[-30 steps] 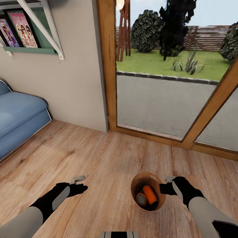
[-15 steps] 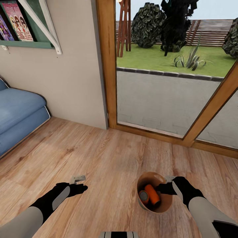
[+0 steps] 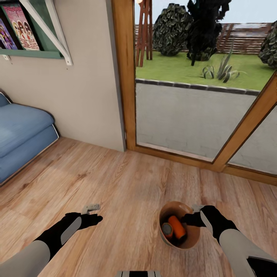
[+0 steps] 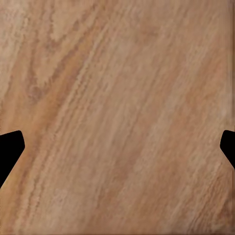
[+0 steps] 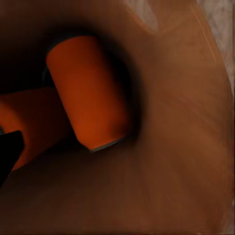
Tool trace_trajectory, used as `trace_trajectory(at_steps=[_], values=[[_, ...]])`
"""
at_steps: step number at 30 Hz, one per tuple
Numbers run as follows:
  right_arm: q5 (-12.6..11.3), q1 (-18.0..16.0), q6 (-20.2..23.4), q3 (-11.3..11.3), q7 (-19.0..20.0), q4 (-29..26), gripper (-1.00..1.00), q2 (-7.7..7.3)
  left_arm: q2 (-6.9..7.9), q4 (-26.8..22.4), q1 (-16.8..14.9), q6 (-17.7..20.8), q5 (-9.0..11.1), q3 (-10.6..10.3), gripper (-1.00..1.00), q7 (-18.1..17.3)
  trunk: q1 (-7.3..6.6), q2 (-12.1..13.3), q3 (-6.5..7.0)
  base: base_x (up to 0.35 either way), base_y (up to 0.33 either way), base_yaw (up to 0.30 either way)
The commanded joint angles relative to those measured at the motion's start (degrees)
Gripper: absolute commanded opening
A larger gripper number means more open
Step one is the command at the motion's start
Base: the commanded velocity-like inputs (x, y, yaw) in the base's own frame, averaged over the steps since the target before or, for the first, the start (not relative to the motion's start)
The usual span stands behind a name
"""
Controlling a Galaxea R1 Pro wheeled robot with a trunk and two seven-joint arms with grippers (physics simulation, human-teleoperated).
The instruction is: Put the three can of soda from the living room inside the tash can in the kitchen.
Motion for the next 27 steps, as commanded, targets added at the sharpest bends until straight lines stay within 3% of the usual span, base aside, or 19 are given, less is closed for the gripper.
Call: trace_trajectory(at_steps=[1,27], values=[[0.0,0.0,0.0,0.02,-0.01,0.0,1.0,0.0,0.0,0.0,0.0,-0.01,-0.01,0.0,1.0,-0.05,-0.23,0.42,0.18,0.0,0.0,0.0],[0.09,0.0,-0.02,0.1,-0.02,0.0,1.0,0.02,0.04,0.02,0.0,-0.04,-0.02,0.0,1.0,-0.22,-5.94,10.85,4.85,0.0,0.0,0.0]])
